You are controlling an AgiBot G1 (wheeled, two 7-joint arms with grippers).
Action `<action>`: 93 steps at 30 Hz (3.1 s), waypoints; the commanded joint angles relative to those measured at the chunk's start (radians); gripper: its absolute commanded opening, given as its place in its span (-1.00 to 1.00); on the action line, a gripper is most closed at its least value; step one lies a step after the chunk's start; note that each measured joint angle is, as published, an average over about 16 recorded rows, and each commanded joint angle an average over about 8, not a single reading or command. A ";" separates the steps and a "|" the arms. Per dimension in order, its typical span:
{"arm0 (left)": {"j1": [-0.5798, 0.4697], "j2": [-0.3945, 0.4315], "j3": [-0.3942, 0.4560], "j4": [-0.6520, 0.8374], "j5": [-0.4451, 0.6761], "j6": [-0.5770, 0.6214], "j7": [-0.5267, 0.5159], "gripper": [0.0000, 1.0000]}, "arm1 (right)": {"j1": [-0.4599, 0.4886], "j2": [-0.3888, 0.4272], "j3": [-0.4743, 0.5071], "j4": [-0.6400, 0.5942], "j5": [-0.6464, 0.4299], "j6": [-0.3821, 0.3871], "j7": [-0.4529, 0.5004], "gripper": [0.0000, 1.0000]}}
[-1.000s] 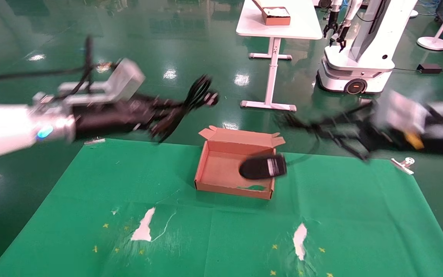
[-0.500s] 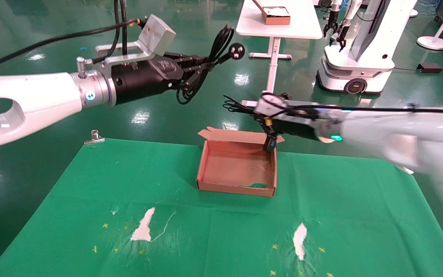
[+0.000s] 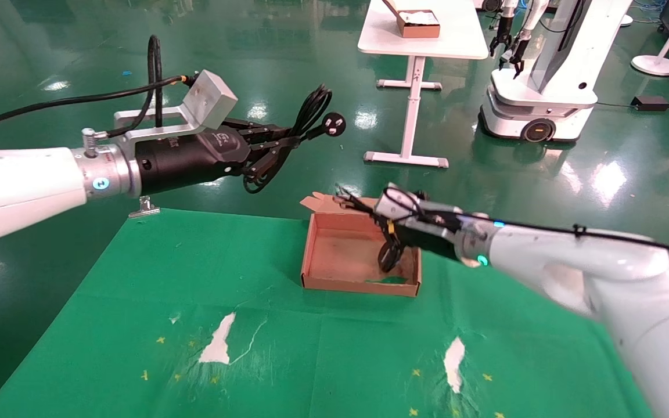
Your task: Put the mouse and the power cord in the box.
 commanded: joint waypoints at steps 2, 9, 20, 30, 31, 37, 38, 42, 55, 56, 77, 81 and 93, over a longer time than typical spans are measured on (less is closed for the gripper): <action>-0.006 -0.018 0.011 -0.012 0.016 0.028 0.013 -1.00 | -0.027 0.001 -0.012 0.011 0.001 0.006 0.015 -0.18; -0.016 -0.037 0.043 -0.021 0.062 0.062 0.032 -1.00 | -0.040 0.003 -0.024 0.032 0.023 0.010 0.042 1.00; -0.009 0.098 0.133 -0.021 0.191 -0.086 0.043 -1.00 | 0.001 0.036 -0.009 0.033 0.078 0.067 -0.029 1.00; 0.220 0.171 0.250 -0.324 0.168 -0.208 -0.106 -1.00 | 0.123 0.313 0.025 0.114 0.133 -0.320 -0.184 1.00; 0.235 0.170 0.278 -0.363 0.161 -0.209 -0.135 -1.00 | 0.133 0.351 0.031 0.130 0.144 -0.384 -0.199 1.00; 0.237 0.164 0.470 -0.533 0.173 -0.244 -0.291 -1.00 | 0.173 0.522 0.054 0.228 0.184 -0.626 -0.243 1.00; 0.231 0.164 0.498 -0.553 0.177 -0.261 -0.310 -1.00 | 0.176 0.541 0.054 0.248 0.184 -0.646 -0.240 1.00; 0.211 0.164 0.599 -0.632 0.184 -0.346 -0.368 -1.00 | 0.169 0.609 0.053 0.339 0.187 -0.699 -0.202 1.00; 0.149 0.167 0.859 -0.693 0.213 -0.534 -0.516 0.17 | 0.094 0.774 0.065 0.745 0.194 -0.651 0.047 1.00; 0.147 0.168 0.868 -0.693 0.214 -0.540 -0.523 0.42 | 0.091 0.781 0.065 0.765 0.193 -0.648 0.058 1.00; 0.197 0.110 0.785 -0.735 0.152 -0.474 -0.525 1.00 | 0.034 0.773 0.084 0.792 0.228 -0.653 0.117 1.00; 0.243 0.058 0.718 -0.776 0.096 -0.416 -0.530 1.00 | -0.011 0.772 0.099 0.820 0.256 -0.664 0.169 1.00; 0.377 -0.096 0.520 -0.896 -0.067 -0.244 -0.546 1.00 | -0.141 0.767 0.141 0.904 0.340 -0.697 0.323 1.00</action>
